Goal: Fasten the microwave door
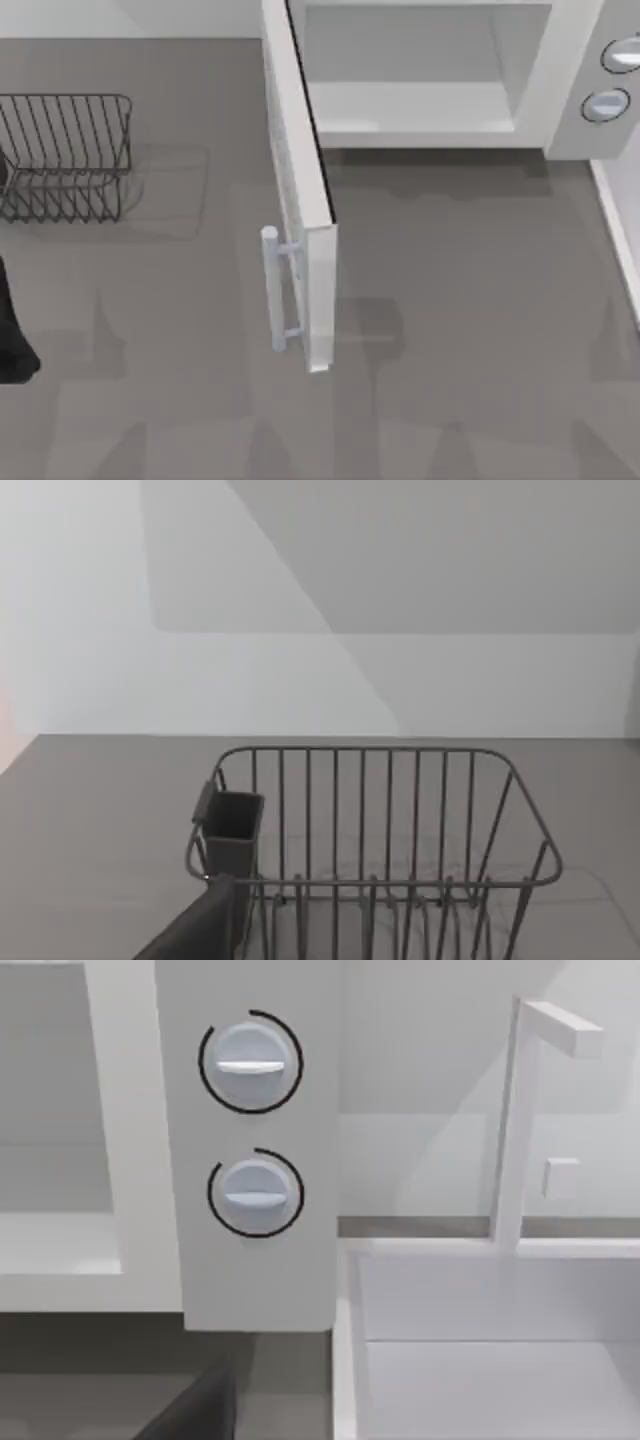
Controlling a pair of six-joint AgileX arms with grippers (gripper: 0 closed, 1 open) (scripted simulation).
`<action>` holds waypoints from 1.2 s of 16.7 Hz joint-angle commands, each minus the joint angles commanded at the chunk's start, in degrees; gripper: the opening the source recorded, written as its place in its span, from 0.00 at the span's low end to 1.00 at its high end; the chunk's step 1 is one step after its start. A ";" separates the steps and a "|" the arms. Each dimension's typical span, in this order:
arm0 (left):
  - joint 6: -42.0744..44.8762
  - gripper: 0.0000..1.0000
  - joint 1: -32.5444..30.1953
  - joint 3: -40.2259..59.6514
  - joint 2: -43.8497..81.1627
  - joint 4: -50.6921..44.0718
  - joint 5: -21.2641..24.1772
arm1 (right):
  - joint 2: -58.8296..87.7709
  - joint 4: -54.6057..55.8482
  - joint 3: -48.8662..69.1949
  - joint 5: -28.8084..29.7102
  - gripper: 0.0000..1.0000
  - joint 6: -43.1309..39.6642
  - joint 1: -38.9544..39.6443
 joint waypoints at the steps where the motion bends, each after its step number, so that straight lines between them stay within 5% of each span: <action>1: 0.00 1.00 0.00 0.00 0.00 0.00 0.00 | 0.00 0.00 0.00 0.00 1.00 0.00 0.00; 9: 6.87 1.00 -4.64 11.45 14.66 -11.71 3.35 | 0.00 0.00 0.00 0.00 1.00 0.00 0.00; 20: 31.19 1.00 -16.44 58.67 65.32 -54.13 13.56 | 0.00 0.00 0.00 0.00 1.00 0.00 0.00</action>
